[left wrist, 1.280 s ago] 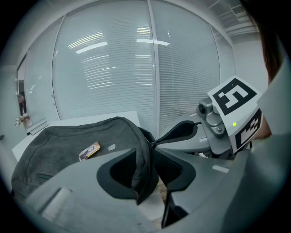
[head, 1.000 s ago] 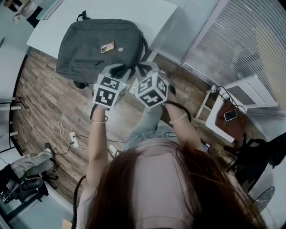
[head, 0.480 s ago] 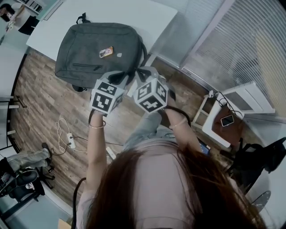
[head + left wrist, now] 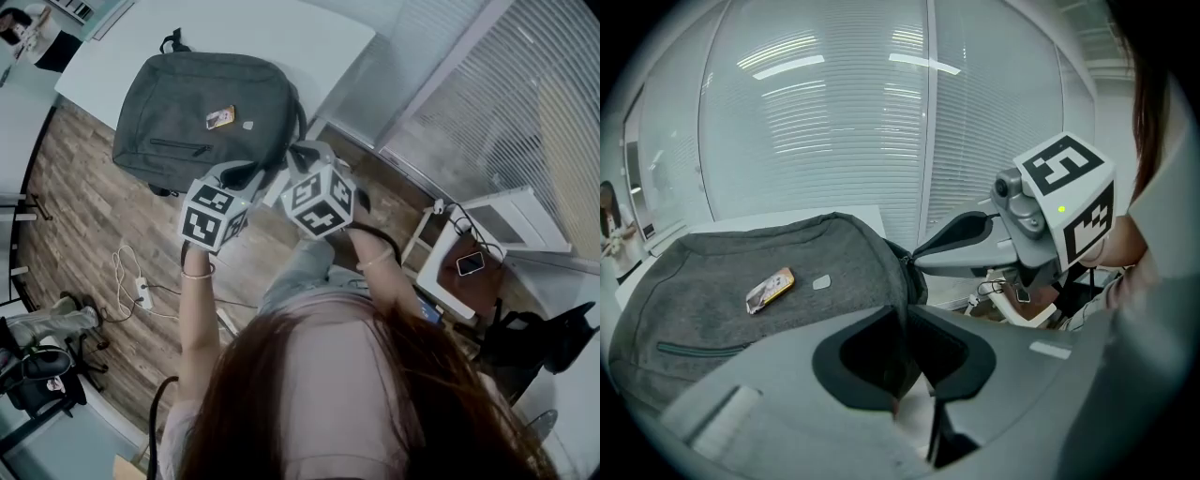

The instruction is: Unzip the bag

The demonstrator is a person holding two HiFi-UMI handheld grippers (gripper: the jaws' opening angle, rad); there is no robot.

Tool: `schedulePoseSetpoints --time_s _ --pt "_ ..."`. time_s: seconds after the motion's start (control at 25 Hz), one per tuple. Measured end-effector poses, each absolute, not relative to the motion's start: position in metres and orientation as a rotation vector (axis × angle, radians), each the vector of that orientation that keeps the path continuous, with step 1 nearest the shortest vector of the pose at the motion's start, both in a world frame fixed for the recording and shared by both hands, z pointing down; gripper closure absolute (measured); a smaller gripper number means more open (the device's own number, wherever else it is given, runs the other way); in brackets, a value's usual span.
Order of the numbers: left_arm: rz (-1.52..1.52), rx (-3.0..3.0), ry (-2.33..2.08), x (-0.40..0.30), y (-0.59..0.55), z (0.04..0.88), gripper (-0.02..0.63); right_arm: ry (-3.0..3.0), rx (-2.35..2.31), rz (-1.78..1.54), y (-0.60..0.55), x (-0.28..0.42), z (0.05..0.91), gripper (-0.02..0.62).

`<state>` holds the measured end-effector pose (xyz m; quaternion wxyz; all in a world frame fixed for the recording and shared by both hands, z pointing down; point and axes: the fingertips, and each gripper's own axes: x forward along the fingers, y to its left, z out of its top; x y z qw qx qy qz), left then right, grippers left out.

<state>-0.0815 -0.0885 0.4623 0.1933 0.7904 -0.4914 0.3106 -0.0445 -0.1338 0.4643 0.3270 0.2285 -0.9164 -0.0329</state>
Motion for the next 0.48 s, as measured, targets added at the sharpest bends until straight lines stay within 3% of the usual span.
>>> schedulePoseSetpoints --time_s 0.48 --pt "0.818 2.215 -1.347 -0.083 -0.089 0.462 0.549 -2.397 0.574 -0.117 -0.159 -0.043 0.463 0.583"
